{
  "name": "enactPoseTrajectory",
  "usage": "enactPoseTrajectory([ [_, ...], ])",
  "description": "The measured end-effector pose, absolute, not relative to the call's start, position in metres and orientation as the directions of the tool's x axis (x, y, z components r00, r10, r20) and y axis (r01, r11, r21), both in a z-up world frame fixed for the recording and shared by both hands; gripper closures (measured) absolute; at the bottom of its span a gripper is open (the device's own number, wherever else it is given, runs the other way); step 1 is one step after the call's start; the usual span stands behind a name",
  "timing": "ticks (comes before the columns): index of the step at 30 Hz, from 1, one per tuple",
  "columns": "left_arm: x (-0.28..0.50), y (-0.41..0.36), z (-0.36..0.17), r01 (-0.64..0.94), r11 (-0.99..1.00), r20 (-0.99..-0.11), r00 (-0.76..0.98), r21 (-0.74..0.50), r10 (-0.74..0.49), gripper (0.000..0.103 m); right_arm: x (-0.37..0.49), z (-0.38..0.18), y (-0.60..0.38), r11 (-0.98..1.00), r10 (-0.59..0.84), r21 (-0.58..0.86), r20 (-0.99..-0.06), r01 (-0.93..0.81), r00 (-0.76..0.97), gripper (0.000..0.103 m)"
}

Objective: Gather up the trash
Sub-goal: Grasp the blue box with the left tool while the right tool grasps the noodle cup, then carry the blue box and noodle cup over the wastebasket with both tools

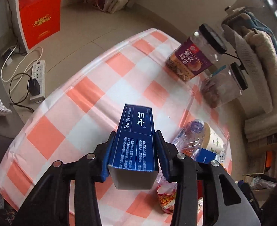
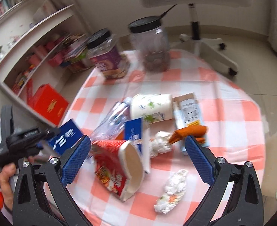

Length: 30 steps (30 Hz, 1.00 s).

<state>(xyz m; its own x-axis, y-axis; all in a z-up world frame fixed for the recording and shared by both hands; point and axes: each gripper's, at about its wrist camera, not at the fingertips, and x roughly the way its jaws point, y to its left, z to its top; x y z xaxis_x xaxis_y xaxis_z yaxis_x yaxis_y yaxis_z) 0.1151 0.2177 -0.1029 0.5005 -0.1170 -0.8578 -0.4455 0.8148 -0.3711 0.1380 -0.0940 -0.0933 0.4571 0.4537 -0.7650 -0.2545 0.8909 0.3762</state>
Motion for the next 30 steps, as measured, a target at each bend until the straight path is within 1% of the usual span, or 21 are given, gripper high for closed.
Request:
enactPoseTrajectory([
  [1,0.112,0.218,-0.097,-0.428,0.821,-0.850,0.512,-0.378,-0.125,0.062,0.136,-0.097,-0.084,0.874,0.478,0.370,-0.774,-0.315,0.416,0.007],
  [3,0.107,0.217,-0.087,-0.394,0.837,-0.839,0.528,-0.379,-0.132,0.062,0.131,-0.103,-0.069,0.869,0.462,0.303,-0.780,-0.392,0.421,0.007],
  [4,0.104,0.216,-0.083,-0.381,0.846,-0.836,0.534,-0.373,-0.128,0.062,0.130,-0.106,-0.064,0.866,0.458,0.284,-0.781,-0.411,0.426,0.007],
  [8,0.093,0.213,-0.074,-0.335,0.877,-0.827,0.551,-0.346,-0.115,0.062,0.136,-0.121,-0.054,0.857,0.467,0.288,-0.782,-0.427,0.411,0.007],
  [9,0.091,0.214,-0.072,-0.327,0.882,-0.825,0.553,-0.340,-0.113,0.062,0.136,-0.123,-0.052,0.853,0.475,0.290,-0.775,-0.434,0.417,0.009],
  [10,0.089,0.214,-0.071,-0.318,0.888,-0.825,0.555,-0.331,-0.109,0.062,0.137,-0.125,-0.051,0.848,0.485,0.297,-0.769,-0.439,0.417,0.014],
  [12,0.086,0.216,-0.070,-0.306,0.896,-0.821,0.561,-0.323,-0.105,0.062,0.142,-0.130,-0.048,0.832,0.508,0.329,-0.775,-0.446,0.377,0.039],
  [13,0.085,0.217,-0.070,-0.306,0.896,-0.820,0.564,-0.321,-0.101,0.062,0.143,-0.133,-0.049,0.830,0.511,0.337,-0.780,-0.445,0.362,0.044],
  [15,0.085,0.220,-0.070,-0.308,0.896,-0.818,0.566,-0.320,-0.097,0.062,0.141,-0.136,-0.045,0.822,0.515,0.340,-0.786,-0.456,0.342,0.058],
  [18,0.084,0.221,-0.069,-0.310,0.897,-0.818,0.568,-0.315,-0.091,0.062,0.135,-0.133,-0.041,0.810,0.533,0.351,-0.776,-0.470,0.338,0.072],
  [21,0.082,0.219,-0.066,-0.305,0.904,-0.815,0.575,-0.300,-0.076,0.062,0.128,-0.121,-0.038,0.807,0.544,0.354,-0.758,-0.473,0.360,0.077],
  [25,0.080,0.216,-0.062,-0.297,0.910,-0.804,0.591,-0.291,-0.064,0.062,0.113,-0.102,-0.032,0.806,0.544,0.321,-0.733,-0.497,0.409,0.078],
  [30,0.075,0.210,-0.052,-0.288,0.917,-0.772,0.635,-0.275,-0.032,0.062,0.096,-0.070,-0.030,0.817,0.539,0.276,-0.676,-0.506,0.503,0.078],
])
